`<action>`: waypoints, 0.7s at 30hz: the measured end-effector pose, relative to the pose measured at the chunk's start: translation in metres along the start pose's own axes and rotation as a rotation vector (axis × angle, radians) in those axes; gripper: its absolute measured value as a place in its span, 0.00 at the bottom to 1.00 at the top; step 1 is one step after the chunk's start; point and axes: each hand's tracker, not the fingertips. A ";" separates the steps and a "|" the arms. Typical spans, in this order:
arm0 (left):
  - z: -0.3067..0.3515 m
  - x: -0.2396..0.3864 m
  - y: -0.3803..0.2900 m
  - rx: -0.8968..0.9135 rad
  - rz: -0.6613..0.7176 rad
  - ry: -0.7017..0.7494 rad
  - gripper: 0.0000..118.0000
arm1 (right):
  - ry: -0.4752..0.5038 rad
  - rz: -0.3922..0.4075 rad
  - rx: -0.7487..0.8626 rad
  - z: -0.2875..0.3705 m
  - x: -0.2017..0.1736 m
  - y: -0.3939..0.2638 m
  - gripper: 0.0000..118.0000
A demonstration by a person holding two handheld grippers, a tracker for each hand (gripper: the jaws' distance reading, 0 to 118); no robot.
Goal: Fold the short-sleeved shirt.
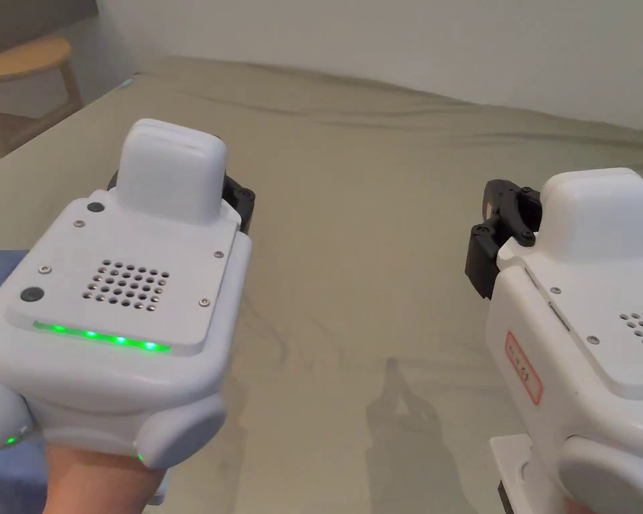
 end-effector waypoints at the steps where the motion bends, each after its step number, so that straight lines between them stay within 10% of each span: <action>1: 0.004 -0.009 -0.001 -0.003 0.004 0.025 0.00 | 0.031 0.004 0.007 -0.003 -0.008 0.002 0.01; 21: 0.082 -0.149 -0.036 -0.108 -0.008 0.452 0.00 | 0.503 0.036 0.048 -0.035 -0.160 0.011 0.01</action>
